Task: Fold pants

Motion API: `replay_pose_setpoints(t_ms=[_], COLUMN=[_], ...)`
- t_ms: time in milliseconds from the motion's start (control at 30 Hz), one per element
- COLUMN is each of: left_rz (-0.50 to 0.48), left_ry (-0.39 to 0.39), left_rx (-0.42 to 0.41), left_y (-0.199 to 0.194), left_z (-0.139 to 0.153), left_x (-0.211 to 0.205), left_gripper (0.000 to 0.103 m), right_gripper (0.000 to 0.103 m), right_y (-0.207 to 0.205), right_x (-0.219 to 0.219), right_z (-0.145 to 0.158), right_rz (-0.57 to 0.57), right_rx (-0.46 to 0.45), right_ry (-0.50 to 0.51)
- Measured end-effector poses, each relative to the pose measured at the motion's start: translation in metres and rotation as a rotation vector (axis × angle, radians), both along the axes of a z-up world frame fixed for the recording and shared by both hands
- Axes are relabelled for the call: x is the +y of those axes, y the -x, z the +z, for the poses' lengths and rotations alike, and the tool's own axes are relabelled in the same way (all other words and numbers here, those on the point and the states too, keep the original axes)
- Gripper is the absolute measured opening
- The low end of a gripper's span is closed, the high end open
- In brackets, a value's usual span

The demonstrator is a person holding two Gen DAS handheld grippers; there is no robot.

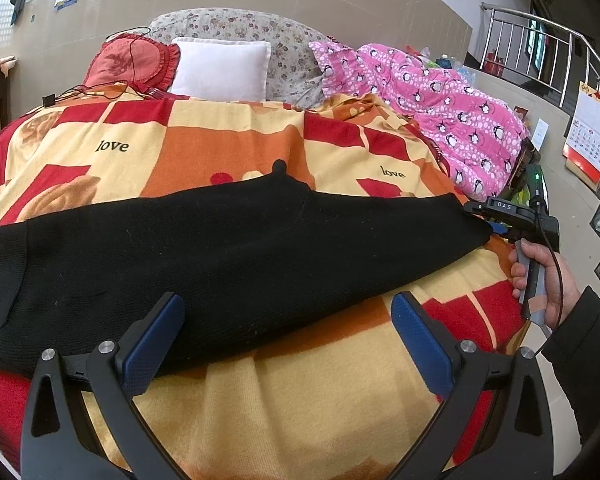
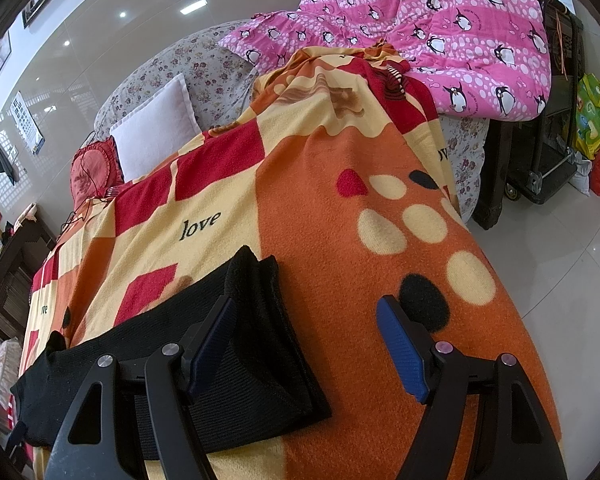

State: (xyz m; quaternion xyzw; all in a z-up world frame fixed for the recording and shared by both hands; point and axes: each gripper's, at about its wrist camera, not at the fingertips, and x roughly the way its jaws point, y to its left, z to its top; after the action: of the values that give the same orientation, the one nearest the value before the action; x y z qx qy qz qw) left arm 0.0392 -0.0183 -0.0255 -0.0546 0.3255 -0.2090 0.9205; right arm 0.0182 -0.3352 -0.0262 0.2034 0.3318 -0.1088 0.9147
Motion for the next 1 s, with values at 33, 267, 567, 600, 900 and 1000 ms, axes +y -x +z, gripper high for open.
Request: replay_pose_setpoints(t_ms=[33,267,567,600,900,1000], left_rz=[0.0,-0.001,0.0,0.0,0.0,0.0], left_ry=[0.001,0.001,0.001,0.001,0.002,0.002], left_rx=[0.0,0.001,0.003,0.003,0.004,0.004], left_y=[0.0009,0.001,0.0008,0.0006,0.0009,0.0001], left_z=[-0.0007,-0.0004,-0.0002,-0.0001,-0.0002,0.0002], left_x=[-0.0003,-0.0003,-0.0002,-0.0001,-0.0001,0.0003], left_gripper=[0.103,0.103,0.103,0.103,0.103,0.103], right_gripper=[0.074,0.074,0.074,0.074,0.074,0.074], right_y=[0.0,0.0001,0.0001,0.0,0.0001,0.0002], right_x=[-0.0001,-0.0001,-0.0001,-0.0003,-0.0003,-0.0003], right_z=[0.0,0.0,0.0,-0.0001,-0.0001,-0.0001], right_rz=[0.0,0.0,0.0,0.0,0.001,0.001], right_rx=[0.0,-0.001,-0.001,-0.001,-0.001,-0.001], right_ry=[-0.001,-0.001,-0.001,-0.001,-0.001,-0.001])
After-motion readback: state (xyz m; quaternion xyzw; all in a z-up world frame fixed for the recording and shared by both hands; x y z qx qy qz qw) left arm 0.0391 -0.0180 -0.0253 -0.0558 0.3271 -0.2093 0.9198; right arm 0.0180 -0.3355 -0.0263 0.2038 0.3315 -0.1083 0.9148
